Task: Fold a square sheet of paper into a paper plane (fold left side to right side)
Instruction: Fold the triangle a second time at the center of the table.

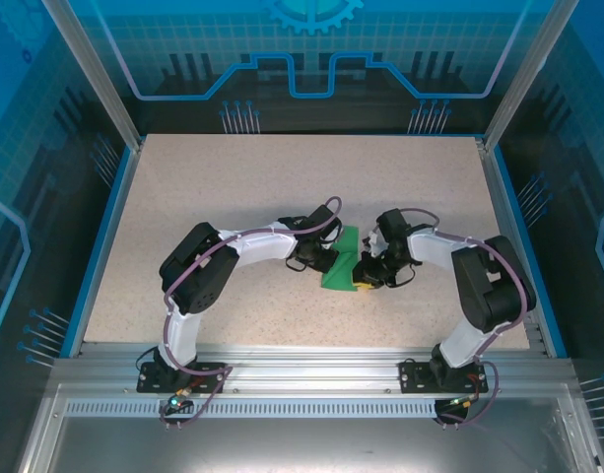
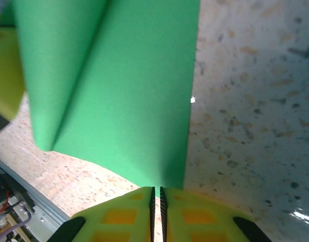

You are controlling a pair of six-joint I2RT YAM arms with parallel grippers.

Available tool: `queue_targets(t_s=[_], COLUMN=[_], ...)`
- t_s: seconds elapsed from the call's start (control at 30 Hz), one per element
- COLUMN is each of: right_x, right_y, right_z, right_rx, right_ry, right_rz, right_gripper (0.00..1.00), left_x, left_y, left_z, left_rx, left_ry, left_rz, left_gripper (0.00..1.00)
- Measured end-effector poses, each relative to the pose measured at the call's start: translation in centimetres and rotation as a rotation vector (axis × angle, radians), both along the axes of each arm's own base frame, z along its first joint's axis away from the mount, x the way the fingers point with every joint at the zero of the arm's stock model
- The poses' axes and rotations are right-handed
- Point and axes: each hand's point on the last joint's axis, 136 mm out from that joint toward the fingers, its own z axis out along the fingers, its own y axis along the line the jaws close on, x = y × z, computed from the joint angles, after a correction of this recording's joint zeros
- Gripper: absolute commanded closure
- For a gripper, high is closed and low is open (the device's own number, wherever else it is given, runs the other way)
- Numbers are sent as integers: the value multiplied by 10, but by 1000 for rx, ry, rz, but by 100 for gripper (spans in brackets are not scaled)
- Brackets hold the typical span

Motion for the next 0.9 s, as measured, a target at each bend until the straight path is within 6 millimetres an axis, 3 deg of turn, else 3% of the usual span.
queue_targets(t_s=[0.17,0.5,0.7,0.9], right_x=[23,70,77,74], right_y=[3,24,39,37], right_z=[21,27,19,8], right_rx=[71,130,132,103], right_ry=[-73,-112,-97,-72], right_rz=[-76,-170,-163,-167], right_gripper=[88,88,88,88], left_x=[0,0,0,0], left_y=[0,0,0,0], left_z=[0,0,0,0], left_rx=[-1,-1,-1,-1], left_ry=[-1,-1,-1,-1], left_rz=[0,0,0,0], left_gripper=[92,92,92,92])
